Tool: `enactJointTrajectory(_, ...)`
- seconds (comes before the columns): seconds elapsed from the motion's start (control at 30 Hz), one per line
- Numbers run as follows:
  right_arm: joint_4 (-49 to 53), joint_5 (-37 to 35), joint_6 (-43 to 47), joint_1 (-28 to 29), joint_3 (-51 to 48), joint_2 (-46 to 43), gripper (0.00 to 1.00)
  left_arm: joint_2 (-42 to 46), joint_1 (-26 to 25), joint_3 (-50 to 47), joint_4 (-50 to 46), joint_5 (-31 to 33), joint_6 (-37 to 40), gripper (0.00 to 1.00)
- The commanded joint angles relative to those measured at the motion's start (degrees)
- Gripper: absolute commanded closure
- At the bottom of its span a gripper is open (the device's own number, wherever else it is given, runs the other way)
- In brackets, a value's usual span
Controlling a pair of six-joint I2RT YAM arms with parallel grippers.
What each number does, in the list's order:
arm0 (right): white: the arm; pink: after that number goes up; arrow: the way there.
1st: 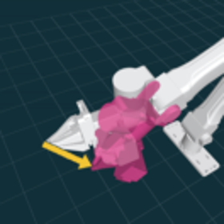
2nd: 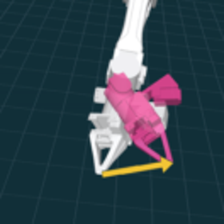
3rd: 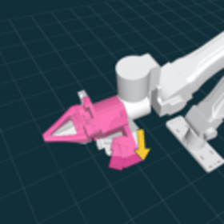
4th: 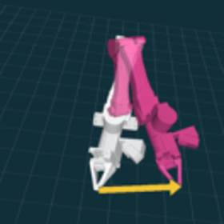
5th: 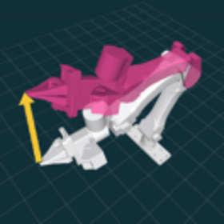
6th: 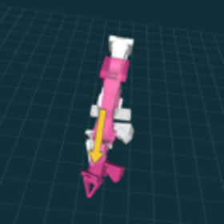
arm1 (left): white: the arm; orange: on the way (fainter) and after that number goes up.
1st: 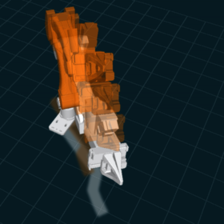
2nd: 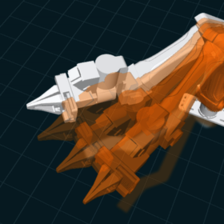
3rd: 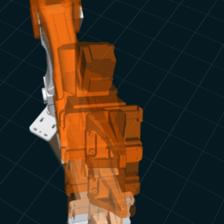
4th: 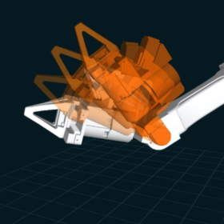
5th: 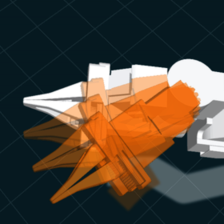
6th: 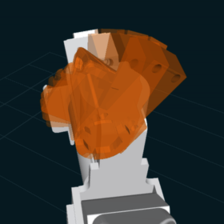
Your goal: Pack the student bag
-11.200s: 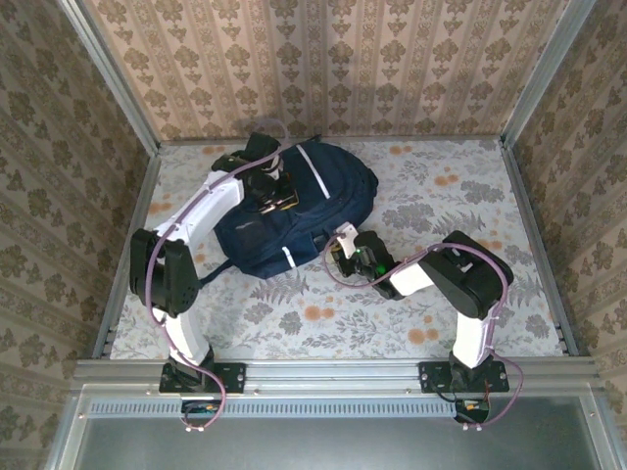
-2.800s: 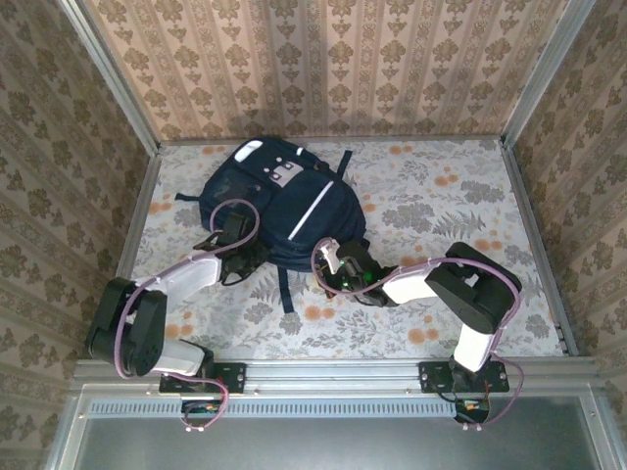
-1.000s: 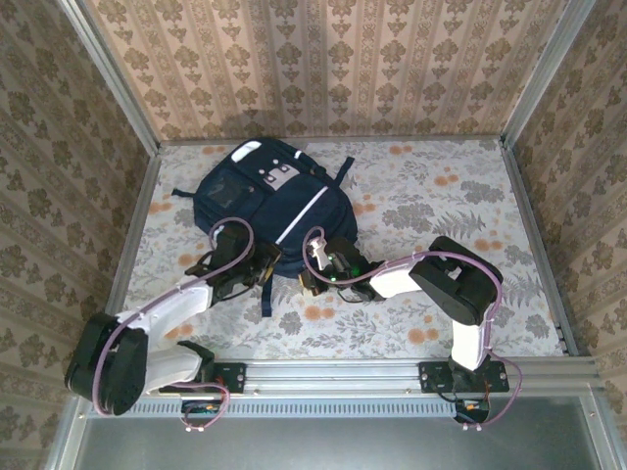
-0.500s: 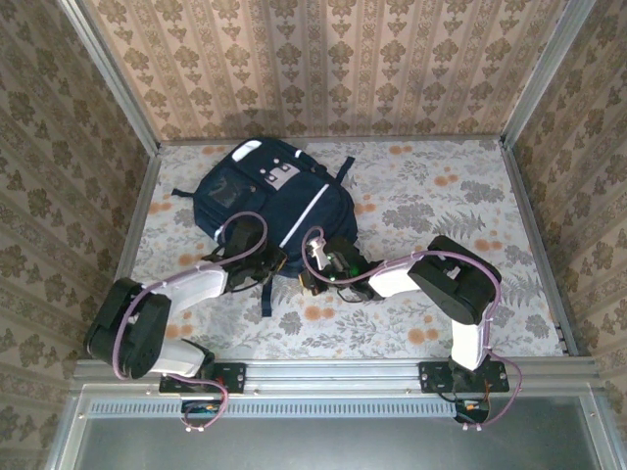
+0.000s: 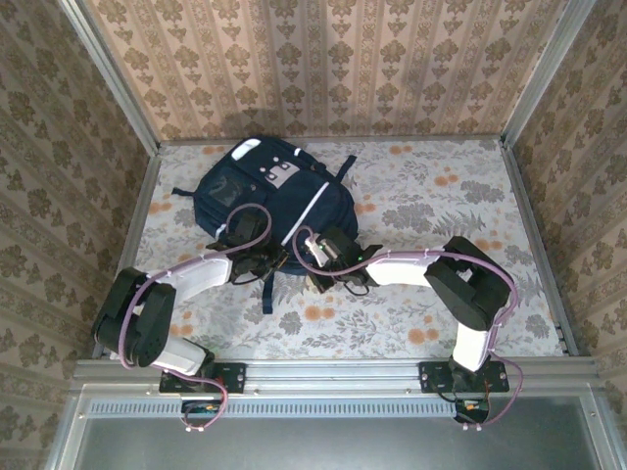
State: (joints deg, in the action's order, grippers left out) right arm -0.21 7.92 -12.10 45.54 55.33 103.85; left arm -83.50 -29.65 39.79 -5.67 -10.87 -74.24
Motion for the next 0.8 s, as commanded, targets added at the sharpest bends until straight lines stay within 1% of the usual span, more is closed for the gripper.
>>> enactJointTrajectory(0.0, 13.2, -2.8, 2.5, -3.0, 0.8, -0.9, 1.00, -1.7, 2.2, -0.7, -8.2, 5.9, 2.8, 1.00)
enactJointTrajectory(0.1, 15.7, -2.3, 1.2, -5.3, 2.3, 0.3, 1.00, -1.7, 2.8, -0.8, -9.3, 6.1, 3.7, 1.00)
enactJointTrajectory(0.17, 16.5, -0.7, 0.8, -6.3, 3.0, 0.5, 1.00, -1.4, 3.1, -1.0, -9.5, 6.1, 4.2, 1.00)
enactJointTrajectory(0.3, 17.7, 0.6, 2.4, -6.5, 3.9, 0.1, 1.00, -1.2, 3.1, -1.4, -10.3, 6.7, 5.1, 1.00)
enactJointTrajectory(0.33, 18.2, 0.7, 3.0, -6.4, 4.3, -0.1, 1.00, -1.3, 4.8, -1.6, -10.4, 6.7, 5.2, 1.00)
enactJointTrajectory(0.47, 19.0, 2.4, 5.6, -6.3, 4.6, -0.5, 1.00, -1.0, 5.5, -1.7, -11.4, 7.2, 6.7, 1.00)
enactJointTrajectory(0.53, 17.1, 5.5, 6.7, -5.7, 3.8, -1.0, 1.00, -0.4, 6.7, -1.2, -12.5, 7.2, 8.1, 1.00)
enactJointTrajectory(0.63, 13.0, 7.1, 6.8, -2.5, 3.3, -0.3, 1.00, 2.1, 9.1, 0.2, -15.3, 9.0, 12.4, 1.00)
enactJointTrajectory(0.77, 11.2, 10.0, 2.7, 2.0, 9.7, 6.2, 1.00, 4.0, 13.7, 3.8, -21.3, 11.0, 20.5, 1.00)
